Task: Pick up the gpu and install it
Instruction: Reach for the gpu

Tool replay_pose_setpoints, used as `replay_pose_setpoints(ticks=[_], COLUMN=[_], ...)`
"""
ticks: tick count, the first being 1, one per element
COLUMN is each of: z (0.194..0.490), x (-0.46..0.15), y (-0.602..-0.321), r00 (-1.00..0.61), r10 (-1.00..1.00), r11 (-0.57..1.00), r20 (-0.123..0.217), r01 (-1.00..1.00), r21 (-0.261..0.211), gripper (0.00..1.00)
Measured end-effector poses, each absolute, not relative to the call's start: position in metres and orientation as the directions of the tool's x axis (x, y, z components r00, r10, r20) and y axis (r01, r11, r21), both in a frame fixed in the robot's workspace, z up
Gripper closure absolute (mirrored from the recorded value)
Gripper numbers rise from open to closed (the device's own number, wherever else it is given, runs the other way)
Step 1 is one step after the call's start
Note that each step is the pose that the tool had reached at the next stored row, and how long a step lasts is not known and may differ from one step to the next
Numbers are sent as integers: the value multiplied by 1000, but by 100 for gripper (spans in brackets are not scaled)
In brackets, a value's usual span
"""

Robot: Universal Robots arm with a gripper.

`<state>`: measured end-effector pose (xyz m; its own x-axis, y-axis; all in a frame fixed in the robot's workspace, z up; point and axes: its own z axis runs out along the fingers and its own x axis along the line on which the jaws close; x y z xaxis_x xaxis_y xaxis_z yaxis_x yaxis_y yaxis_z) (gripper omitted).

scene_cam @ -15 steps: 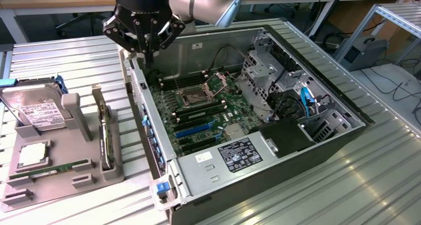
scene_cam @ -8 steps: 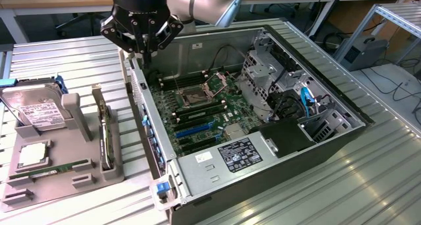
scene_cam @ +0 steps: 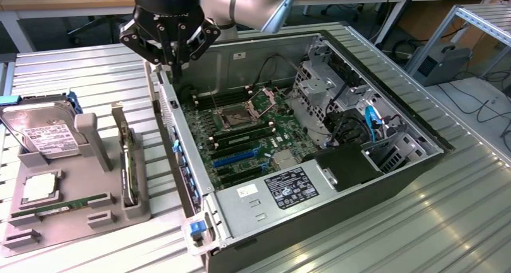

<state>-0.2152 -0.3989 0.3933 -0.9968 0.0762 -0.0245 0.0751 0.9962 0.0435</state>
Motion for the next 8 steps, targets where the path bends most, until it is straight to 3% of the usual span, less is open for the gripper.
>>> replay_pose_setpoints(ticks=[8], z=[393], x=[-219], y=[-399], r00=[-997], r10=[76], r11=[996], r20=[-25], r01=[75], r21=[43], gripper=[89])
